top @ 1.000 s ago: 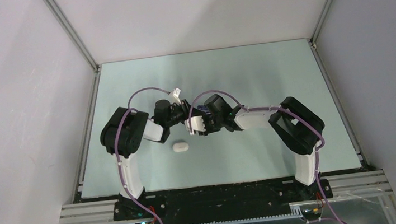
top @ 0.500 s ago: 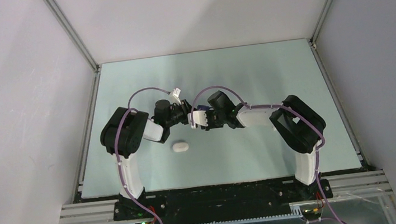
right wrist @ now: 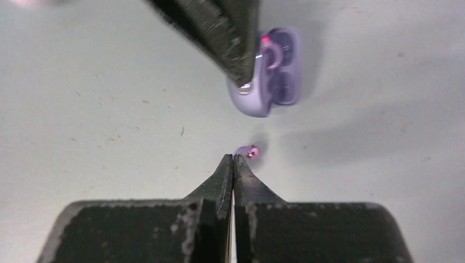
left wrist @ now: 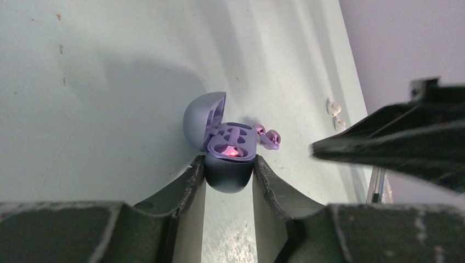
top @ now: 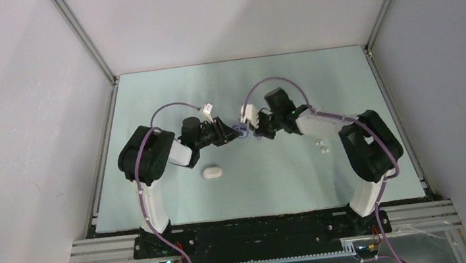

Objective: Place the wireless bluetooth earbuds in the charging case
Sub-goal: Adjust the earbud at the center of the board.

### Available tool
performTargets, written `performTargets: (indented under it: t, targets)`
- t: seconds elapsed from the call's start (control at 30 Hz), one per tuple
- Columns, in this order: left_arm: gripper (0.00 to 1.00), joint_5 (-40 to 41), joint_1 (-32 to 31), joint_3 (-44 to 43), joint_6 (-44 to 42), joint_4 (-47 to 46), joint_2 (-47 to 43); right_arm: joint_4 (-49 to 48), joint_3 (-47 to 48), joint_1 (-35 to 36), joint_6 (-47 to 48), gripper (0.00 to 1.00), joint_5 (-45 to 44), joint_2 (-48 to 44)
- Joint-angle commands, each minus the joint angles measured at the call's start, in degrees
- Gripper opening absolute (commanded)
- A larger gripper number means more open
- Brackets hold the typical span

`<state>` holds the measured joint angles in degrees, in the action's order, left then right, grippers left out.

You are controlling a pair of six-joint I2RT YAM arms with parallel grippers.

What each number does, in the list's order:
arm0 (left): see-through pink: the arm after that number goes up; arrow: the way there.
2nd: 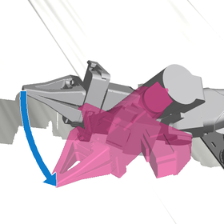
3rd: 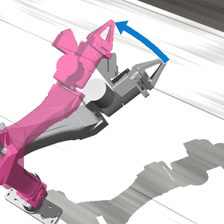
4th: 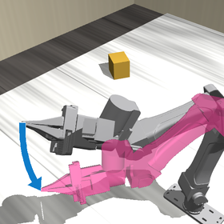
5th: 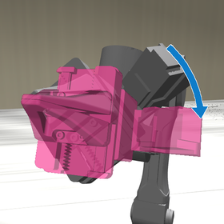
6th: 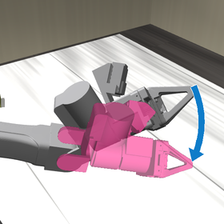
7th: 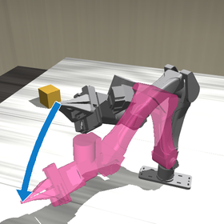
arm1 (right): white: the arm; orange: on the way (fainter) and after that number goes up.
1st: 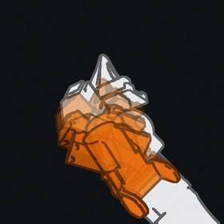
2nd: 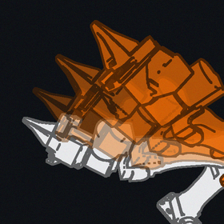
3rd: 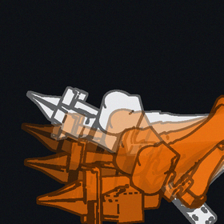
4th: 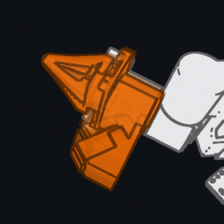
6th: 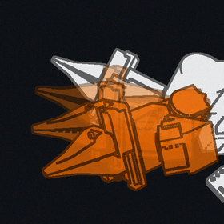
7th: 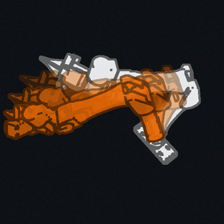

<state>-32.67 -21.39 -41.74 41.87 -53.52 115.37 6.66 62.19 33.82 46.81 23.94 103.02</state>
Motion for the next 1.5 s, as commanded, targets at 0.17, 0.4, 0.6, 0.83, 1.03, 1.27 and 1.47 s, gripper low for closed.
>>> performTargets:
  t: [0.17,0.4,0.6,0.83,1.03,1.27,1.47]
  targets:
    - [0.00,-2.90,1.19,-0.01,-4.24,0.14,-4.12,11.77,7.30,-7.86,-17.61,0.01,18.35,-3.42]
    - [0.00,-3.39,1.51,1.64,-6.85,3.74,-10.38,14.06,7.24,-1.45,-17.84,0.27,6.45,-3.51]
    - [0.00,-1.70,1.88,1.67,-7.58,3.37,-10.28,13.99,7.83,3.75,-21.16,0.31,-4.85,-2.09]
    - [0.00,-0.11,2.82,1.59,-7.41,2.50,-9.93,17.08,11.59,3.41,-25.67,0.31,-9.89,3.76]
    - [0.00,0.23,3.97,2.19,-7.56,2.89,-10.23,16.68,13.71,2.74,-27.38,0.32,-11.60,7.37]
    - [0.00,-0.03,4.21,2.07,-7.43,3.15,-9.85,17.19,15.70,0.93,-27.38,0.30,-11.88,8.54]
    - [0.00,0.06,4.20,1.52,-6.76,3.53,-9.09,17.87,19.03,-1.21,-29.86,0.30,-13.28,10.78]
